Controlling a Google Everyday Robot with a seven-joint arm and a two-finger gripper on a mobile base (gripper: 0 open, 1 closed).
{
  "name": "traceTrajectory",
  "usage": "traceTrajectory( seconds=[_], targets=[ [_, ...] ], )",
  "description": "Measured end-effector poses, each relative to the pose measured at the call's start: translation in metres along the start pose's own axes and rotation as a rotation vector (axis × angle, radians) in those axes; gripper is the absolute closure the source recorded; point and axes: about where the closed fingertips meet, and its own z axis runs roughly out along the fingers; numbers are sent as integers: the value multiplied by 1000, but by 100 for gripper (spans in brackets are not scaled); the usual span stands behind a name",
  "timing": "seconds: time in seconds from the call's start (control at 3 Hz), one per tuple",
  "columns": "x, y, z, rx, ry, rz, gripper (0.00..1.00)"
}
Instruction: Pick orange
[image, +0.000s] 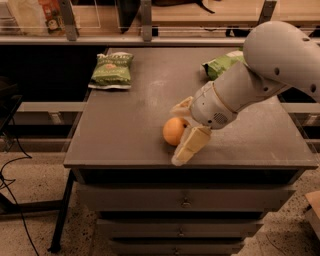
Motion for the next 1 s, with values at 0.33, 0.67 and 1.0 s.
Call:
traceTrajectory(
  seconds=[0.33,0.67,1.0],
  targets=[
    [-4,1,8,-6,-5,-15,41],
    [-9,4,8,1,6,-37,64],
    [-18,6,-3,6,0,-51,87]
  ],
)
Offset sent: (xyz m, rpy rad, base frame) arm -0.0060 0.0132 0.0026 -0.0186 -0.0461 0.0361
